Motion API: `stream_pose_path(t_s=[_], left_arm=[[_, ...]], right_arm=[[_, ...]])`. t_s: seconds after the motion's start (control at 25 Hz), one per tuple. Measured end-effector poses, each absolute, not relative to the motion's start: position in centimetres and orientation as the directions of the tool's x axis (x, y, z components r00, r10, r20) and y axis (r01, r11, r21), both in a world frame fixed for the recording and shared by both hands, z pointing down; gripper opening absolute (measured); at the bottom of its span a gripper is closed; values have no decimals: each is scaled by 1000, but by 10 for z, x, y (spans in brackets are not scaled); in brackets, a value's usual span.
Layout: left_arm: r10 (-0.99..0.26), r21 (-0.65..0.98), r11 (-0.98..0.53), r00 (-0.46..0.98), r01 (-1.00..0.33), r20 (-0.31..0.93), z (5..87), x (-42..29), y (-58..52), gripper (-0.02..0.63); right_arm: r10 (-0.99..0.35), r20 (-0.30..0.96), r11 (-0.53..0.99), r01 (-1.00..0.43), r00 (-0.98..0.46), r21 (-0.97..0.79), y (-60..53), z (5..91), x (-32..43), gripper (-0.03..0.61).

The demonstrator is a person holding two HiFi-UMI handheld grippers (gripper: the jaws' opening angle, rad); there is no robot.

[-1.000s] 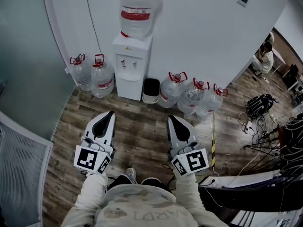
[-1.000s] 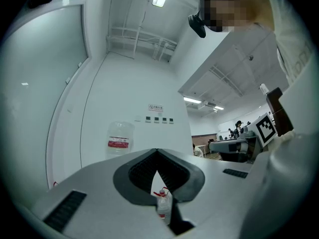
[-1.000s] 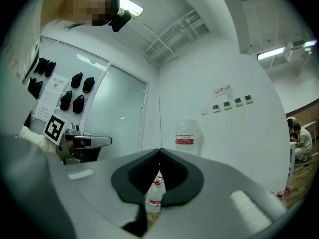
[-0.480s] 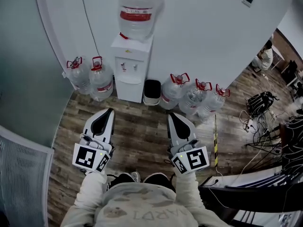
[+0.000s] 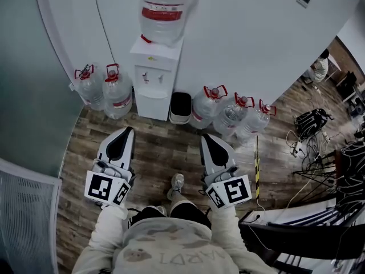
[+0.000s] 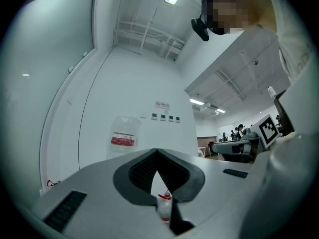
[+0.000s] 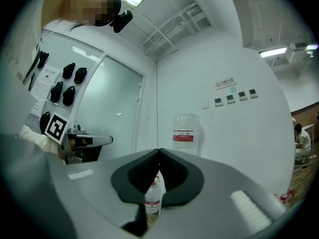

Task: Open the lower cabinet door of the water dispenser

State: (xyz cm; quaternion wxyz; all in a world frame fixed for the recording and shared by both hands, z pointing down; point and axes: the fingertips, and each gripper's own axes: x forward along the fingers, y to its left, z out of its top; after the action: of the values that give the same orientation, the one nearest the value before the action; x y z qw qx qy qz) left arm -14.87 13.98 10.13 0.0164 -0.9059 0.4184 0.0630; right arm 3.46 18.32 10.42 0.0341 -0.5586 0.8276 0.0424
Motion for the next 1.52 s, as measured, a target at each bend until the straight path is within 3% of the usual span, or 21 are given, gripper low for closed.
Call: stream_pose_path(t_s=[1.52], left_arm=[[-854, -43, -498, 499, -866, -148, 86, -54, -91, 3]], right_arm=[[-824, -124, 554, -832, -553, 30, -98, 103, 124, 9]])
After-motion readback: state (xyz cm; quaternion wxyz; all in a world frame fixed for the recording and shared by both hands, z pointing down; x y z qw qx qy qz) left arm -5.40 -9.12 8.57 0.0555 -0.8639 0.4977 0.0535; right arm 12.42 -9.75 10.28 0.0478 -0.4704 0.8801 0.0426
